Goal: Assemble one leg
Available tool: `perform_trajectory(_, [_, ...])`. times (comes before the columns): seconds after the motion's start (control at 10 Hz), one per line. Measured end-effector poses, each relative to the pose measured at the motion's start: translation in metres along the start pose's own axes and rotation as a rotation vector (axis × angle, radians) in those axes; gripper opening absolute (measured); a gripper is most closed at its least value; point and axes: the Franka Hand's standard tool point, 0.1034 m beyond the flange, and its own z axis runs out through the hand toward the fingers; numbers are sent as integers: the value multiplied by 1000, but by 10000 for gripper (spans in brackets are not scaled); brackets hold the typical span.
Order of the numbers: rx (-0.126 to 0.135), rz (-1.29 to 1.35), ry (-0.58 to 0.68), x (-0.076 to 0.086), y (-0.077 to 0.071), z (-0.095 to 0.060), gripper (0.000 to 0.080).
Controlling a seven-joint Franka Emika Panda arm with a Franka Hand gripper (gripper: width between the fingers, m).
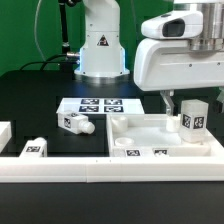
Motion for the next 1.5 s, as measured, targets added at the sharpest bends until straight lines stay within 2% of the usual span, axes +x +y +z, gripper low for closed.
perform_trajectory(0.1, [1,-29,-6,0,1,0,649])
perform_trajectory(0.3, [1,-23,-7,-1,1,0,387])
perform_trajectory(0.4, [1,-5,-7,-1,1,0,387])
perform_trajectory(0.5, [1,2,-7,-1,1,0,285])
perform_trajectory(0.8, [3,182,-7,-1,0,1,285])
perform_trajectory(1.1, [1,595,25,-2,0,1,285])
perform_trajectory(1.3, [26,872,59,-4,0,1,285])
perform_trajectory(1.5, [30,952,55,-4,1,1,286])
